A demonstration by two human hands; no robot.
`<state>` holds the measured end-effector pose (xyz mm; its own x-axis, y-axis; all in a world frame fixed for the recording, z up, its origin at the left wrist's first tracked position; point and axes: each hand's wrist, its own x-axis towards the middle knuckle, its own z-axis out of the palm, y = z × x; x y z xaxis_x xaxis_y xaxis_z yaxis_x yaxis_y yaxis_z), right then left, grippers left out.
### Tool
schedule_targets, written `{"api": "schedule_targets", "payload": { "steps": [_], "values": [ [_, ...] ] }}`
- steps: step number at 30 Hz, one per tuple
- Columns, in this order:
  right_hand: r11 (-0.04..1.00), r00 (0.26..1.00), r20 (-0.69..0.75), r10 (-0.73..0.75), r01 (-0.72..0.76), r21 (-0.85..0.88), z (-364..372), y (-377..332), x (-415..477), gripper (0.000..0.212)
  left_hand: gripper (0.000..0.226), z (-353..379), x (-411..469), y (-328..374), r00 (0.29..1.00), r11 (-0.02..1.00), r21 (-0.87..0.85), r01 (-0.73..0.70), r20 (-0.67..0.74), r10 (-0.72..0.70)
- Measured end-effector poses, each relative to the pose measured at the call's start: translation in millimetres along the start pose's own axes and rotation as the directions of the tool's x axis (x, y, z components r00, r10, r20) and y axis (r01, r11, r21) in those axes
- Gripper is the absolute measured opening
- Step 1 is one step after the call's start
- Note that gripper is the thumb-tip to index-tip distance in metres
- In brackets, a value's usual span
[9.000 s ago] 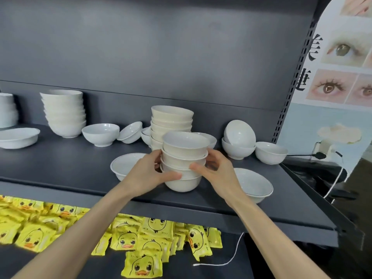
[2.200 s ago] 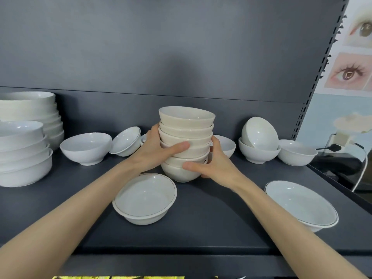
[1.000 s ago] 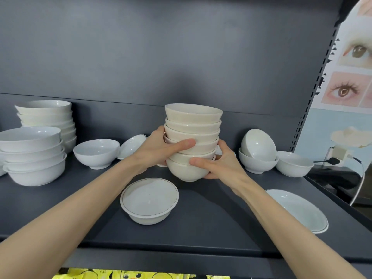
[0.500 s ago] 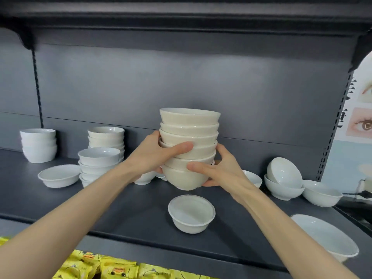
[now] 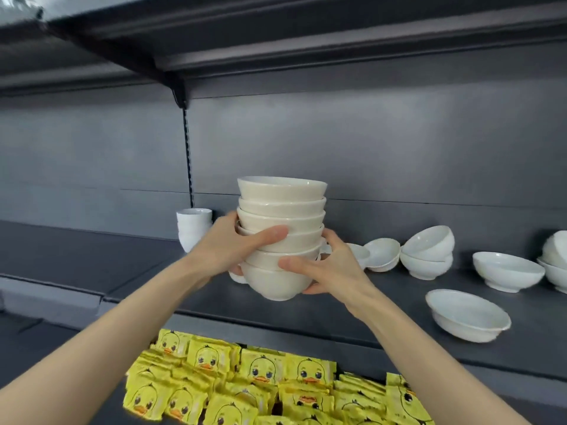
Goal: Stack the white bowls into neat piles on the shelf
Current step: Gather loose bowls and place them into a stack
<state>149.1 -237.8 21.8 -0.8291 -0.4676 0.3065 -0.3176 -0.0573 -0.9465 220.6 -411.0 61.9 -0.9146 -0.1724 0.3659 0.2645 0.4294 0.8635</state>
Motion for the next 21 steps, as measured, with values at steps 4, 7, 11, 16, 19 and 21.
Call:
{"api": "schedule_targets", "payload": {
  "steps": [4, 7, 11, 16, 19, 21],
  "values": [
    [1.000, 1.000, 0.024, 0.021, -0.021, 0.010, 55, 1, 25, 0.075, 0.035, -53, 3, -22, 1.000, 1.000, 0.007, 0.011, -0.017, -0.011],
    [1.000, 0.999, 0.038, 0.025, -0.025, 0.008, 89, 9, 51, 0.082, 0.021, -85, 12, -42, 1.000, 1.000, 0.000, 0.007, -0.018, -0.007],
    [1.000, 0.999, 0.047, 0.026, -0.027, 0.006, 125, 26, 89, 0.080, 0.022, -121, 34, -75, 0.999, 1.000, 0.011, 0.022, -0.026, -0.021],
    [0.997, 0.994, 0.090, 0.065, -0.068, 0.040, 165, 55, 145, 0.078, 0.039, -162, 74, -124, 0.997, 0.998, 0.021, 0.057, -0.044, -0.056],
    [0.994, 0.990, 0.104, 0.099, -0.104, 0.042, 187, 71, 180, 0.079, 0.041, -185, 99, -150, 0.995, 0.995, 0.025, 0.092, -0.048, -0.091],
    [0.994, 0.989, 0.107, 0.104, -0.108, 0.029, 200, 81, 200, 0.082, 0.039, -198, 114, -169, 0.994, 0.995, 0.025, 0.100, -0.044, -0.099]
  ]
}}
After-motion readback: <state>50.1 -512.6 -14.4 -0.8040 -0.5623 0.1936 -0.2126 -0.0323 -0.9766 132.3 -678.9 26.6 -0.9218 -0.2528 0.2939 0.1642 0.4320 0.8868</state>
